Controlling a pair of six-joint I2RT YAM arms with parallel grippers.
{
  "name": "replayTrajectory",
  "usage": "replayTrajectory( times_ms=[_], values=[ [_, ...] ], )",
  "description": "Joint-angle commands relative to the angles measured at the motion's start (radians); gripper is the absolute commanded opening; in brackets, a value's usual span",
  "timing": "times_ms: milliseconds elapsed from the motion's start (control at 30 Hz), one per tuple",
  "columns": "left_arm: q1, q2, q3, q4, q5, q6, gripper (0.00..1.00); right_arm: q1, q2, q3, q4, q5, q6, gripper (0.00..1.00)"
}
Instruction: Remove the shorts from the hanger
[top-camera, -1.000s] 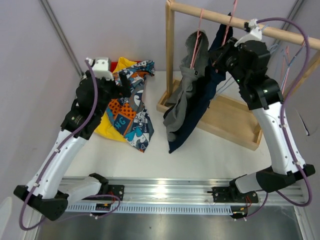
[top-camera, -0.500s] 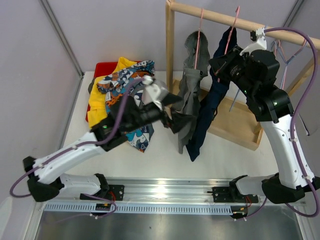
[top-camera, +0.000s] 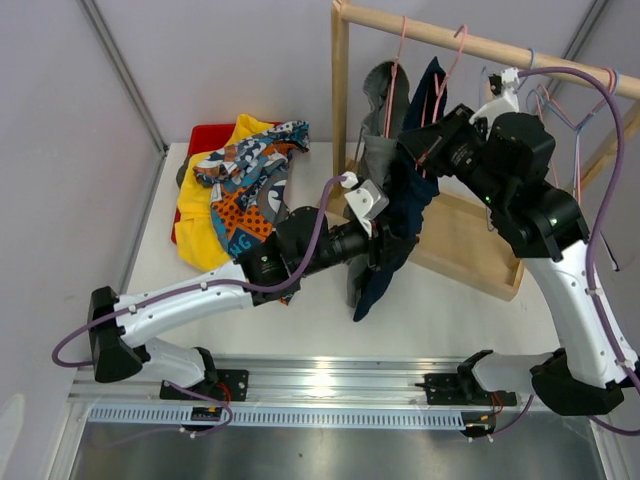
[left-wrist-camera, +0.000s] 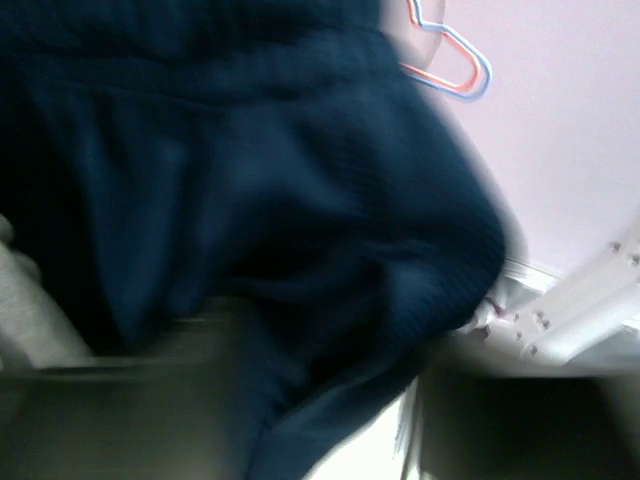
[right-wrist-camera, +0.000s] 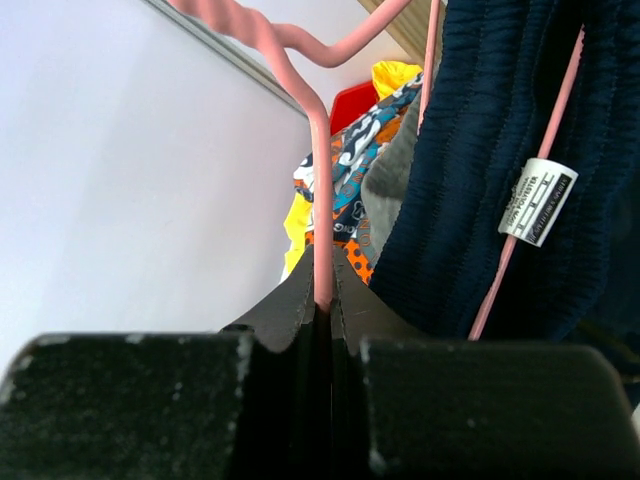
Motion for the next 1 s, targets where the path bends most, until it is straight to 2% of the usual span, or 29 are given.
replayTrajectory(
  times_ms=[0, 33, 200, 333, 367, 467, 533, 667, 733, 767, 800, 900, 967],
  values=[
    [-0.003, 0.016, 0.015, 0.085, -0.082, -0.012, 0.24, 0.011, -0.09, 0.02, 0.09, -0.016, 0.042, 0.0],
    [-0.009, 0.009, 0.004, 0.087, -0.086, -0.016, 0.0, 0.01, -0.098, 0.023, 0.087, -0.011, 0.043, 0.0],
    [-0.075, -0.077, -0.108, 0.128, -0.172, -0.009, 0.0, 0.01, -0.075, 0.108, 0.056, 0.03, 0.001, 0.0],
    [-0.233, -0.186, -0.334, 0.199, -0.305, -0.021, 0.0, -0.029, -0.011, 0.232, 0.015, 0.035, -0.044, 0.0],
    [-0.303, -0.214, -0.436, 0.215, -0.339, -0.048, 0.0, -0.05, 0.02, 0.259, -0.002, 0.024, -0.049, 0.0],
    [-0.409, -0.228, -0.538, 0.239, -0.457, -0.111, 0.0, -0.13, 0.054, 0.328, -0.031, -0.04, -0.043, 0.0],
    [-0.433, -0.223, -0.556, 0.239, -0.485, -0.13, 0.0, -0.165, 0.045, 0.316, -0.034, -0.066, -0.032, 0.0],
    [-0.43, -0.199, -0.505, 0.207, -0.548, -0.083, 0.0, -0.167, -0.045, 0.116, 0.008, -0.131, 0.028, 0.0],
    [-0.407, -0.162, -0.407, 0.173, -0.571, -0.058, 0.0, -0.162, -0.137, 0.016, 0.005, -0.171, 0.06, 0.0],
    [-0.372, -0.145, -0.376, 0.138, -0.574, -0.041, 0.0, -0.15, -0.177, -0.041, 0.005, -0.184, 0.1, 0.0],
    [-0.352, -0.131, -0.35, 0.127, -0.576, -0.03, 0.0, -0.144, -0.219, -0.168, 0.002, -0.198, 0.124, 0.0],
    [-0.252, -0.067, -0.147, 0.062, -0.57, 0.013, 0.0, -0.112, -0.401, -0.404, -0.021, -0.266, 0.219, 0.0],
    [-0.174, 0.002, -0.024, 0.02, -0.566, 0.054, 0.0, -0.102, -0.527, -0.489, -0.066, -0.28, 0.249, 0.0]
  ],
)
